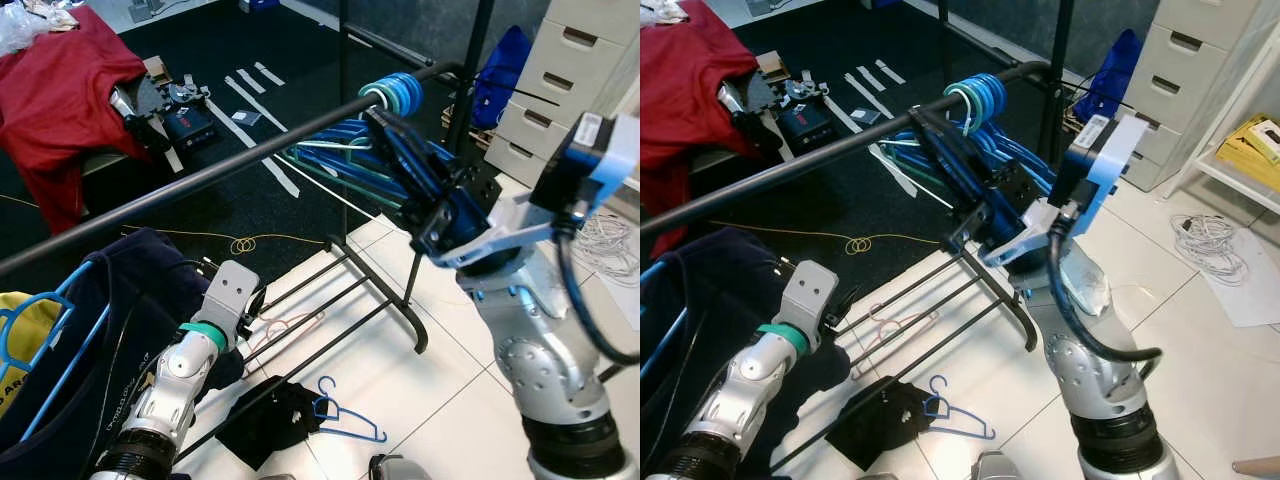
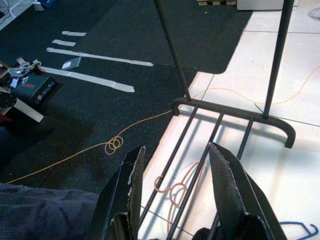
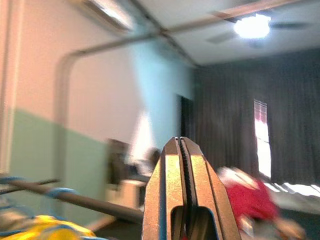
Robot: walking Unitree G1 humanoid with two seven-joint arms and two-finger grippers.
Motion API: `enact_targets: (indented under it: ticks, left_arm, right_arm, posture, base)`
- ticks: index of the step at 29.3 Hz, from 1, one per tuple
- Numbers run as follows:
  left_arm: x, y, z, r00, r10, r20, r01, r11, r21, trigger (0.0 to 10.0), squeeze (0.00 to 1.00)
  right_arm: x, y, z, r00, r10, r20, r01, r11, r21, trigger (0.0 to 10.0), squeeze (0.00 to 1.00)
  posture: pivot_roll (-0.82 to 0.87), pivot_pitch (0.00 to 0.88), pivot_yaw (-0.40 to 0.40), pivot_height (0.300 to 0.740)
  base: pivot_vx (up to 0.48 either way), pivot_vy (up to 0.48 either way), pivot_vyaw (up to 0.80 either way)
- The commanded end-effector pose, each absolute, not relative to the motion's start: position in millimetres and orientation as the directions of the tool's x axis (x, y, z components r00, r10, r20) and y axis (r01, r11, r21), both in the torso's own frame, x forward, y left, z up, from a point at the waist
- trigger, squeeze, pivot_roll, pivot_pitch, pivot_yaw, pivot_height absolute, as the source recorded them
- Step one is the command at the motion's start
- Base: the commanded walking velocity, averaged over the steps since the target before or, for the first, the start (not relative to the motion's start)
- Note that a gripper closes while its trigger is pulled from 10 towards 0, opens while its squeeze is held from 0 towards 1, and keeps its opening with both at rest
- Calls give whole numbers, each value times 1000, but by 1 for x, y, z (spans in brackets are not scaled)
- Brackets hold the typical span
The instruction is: Hang hanger
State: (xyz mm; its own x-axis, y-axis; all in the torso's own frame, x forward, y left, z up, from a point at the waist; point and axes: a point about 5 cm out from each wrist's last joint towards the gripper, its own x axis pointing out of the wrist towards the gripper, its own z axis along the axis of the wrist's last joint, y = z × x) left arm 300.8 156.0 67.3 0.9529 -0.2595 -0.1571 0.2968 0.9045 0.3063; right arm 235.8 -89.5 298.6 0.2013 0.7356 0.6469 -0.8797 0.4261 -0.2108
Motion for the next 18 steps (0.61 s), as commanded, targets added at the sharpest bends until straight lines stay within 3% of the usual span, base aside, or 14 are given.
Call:
enact_targets:
  ticks: [1, 4, 8, 18]
  left_arm:
    - [299, 160, 62, 950, -253, -182, 300, 900, 315, 10000, 0]
    - [299, 160, 62, 950, -252, -183, 300, 900, 315, 10000, 0]
    - [300, 159, 63, 950, -254, -180, 301, 900, 316, 10000, 0]
    - [304, 157, 65, 951, -257, -172, 301, 900, 316, 10000, 0]
  right_arm:
    - [229, -85, 301, 141, 759, 635, -900, 365, -236, 10000, 0]
    - [227, -84, 303, 120, 772, 625, -900, 350, -259, 10000, 0]
    - [223, -82, 309, 84, 829, 553, -853, 346, -390, 10000, 0]
    - [223, -83, 313, 79, 844, 531, -846, 338, -411, 10000, 0]
  posture:
    - [-103, 18, 142, 740]
    - [-101, 14, 144, 740]
    - [-100, 1, 151, 740]
    - [-103, 0, 148, 740]
  base:
    - [0, 0, 0]
    - [0, 0, 0]
    - [0, 0, 0]
    - [0, 0, 0]
